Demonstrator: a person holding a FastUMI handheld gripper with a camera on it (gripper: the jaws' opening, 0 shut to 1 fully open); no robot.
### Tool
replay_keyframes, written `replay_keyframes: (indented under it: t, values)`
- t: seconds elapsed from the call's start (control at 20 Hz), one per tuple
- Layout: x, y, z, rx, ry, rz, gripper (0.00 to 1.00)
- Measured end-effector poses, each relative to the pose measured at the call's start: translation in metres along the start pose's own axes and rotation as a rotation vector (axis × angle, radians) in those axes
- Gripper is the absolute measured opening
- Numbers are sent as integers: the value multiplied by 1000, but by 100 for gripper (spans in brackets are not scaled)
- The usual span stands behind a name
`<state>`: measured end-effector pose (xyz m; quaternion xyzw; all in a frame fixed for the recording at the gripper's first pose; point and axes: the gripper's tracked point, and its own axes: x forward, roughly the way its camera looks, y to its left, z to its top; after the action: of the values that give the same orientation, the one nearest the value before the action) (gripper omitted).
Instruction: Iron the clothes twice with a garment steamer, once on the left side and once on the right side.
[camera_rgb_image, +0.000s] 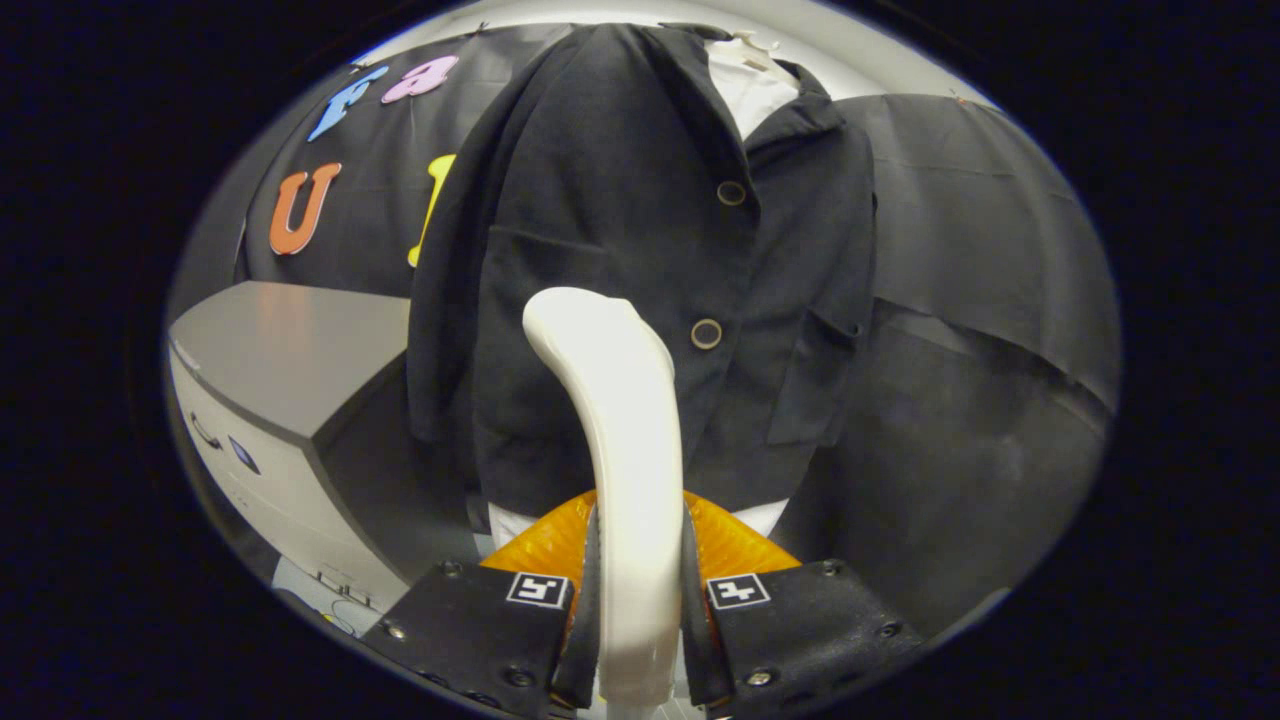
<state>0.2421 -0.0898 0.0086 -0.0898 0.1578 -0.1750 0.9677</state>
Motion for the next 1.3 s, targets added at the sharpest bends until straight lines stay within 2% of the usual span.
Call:
replay_keyframes:
  t: [0.85,1.3]
  values:
    - [26,17,-94,-40,213,-13,37]
    - [23,23,-118,-55,269,-21,37]
